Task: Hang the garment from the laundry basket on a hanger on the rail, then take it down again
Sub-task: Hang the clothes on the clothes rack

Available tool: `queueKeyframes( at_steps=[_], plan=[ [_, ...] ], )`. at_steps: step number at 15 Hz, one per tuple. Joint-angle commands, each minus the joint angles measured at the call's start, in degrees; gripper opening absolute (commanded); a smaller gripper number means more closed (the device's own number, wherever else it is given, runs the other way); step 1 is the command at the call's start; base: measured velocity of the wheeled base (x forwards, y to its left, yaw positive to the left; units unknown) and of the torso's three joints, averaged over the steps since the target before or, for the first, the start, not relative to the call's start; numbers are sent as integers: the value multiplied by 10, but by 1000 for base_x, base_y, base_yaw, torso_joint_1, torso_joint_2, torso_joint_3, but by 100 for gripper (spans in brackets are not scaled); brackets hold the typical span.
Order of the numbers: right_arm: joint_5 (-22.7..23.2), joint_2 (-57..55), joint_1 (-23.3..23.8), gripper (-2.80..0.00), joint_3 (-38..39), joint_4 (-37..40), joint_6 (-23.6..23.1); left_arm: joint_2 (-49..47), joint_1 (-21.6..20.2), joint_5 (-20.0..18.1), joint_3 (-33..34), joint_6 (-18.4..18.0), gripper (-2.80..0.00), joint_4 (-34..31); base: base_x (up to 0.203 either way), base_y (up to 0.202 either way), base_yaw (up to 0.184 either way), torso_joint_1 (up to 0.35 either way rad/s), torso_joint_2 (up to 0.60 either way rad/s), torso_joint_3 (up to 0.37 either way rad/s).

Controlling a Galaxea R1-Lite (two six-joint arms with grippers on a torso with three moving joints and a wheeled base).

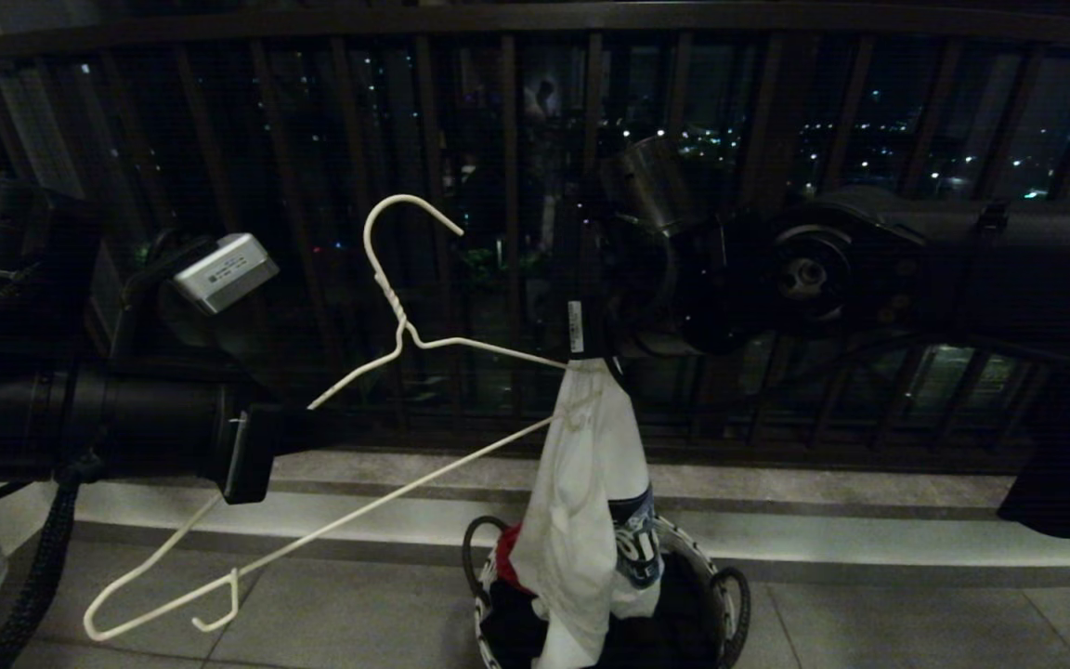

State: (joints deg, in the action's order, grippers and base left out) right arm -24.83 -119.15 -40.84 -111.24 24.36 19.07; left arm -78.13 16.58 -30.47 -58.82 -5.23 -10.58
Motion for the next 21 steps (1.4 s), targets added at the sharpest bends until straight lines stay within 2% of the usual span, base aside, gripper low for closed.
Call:
queueKeyframes(
  at_steps=[1,5,9,12,14,16,19,21],
  plan=[
    [-1,1,-9,-280,0,2,2,-7,5,11,-1,0,-280,1,0,0,0,0,0,0],
    [-1,3,-19,-280,0,3,10,-13,31,94,35,5,-280,91,0,0,0,0,0,0],
    [1,11,-40,-280,0,1,19,-22,50,119,58,4,-280,134,0,0,0,0,0,0],
    [1,30,-55,-280,-1,12,24,-38,50,203,57,2,-280,162,0,0,0,0,0,0],
    [14,36,-67,-280,-4,30,41,-40,54,207,66,3,-280,176,0,0,0,0,0,0],
    [31,39,-74,-280,-4,29,50,-40,76,208,77,7,-280,195,0,0,0,0,0,0],
    [42,39,-87,-280,-6,18,49,-47,105,209,107,13,-280,271,0,0,0,0,0,0],
    [52,38,-92,-280,-6,-1,49,-49,117,211,115,21,-280,292,0,0,0,0,0,0]
  ],
)
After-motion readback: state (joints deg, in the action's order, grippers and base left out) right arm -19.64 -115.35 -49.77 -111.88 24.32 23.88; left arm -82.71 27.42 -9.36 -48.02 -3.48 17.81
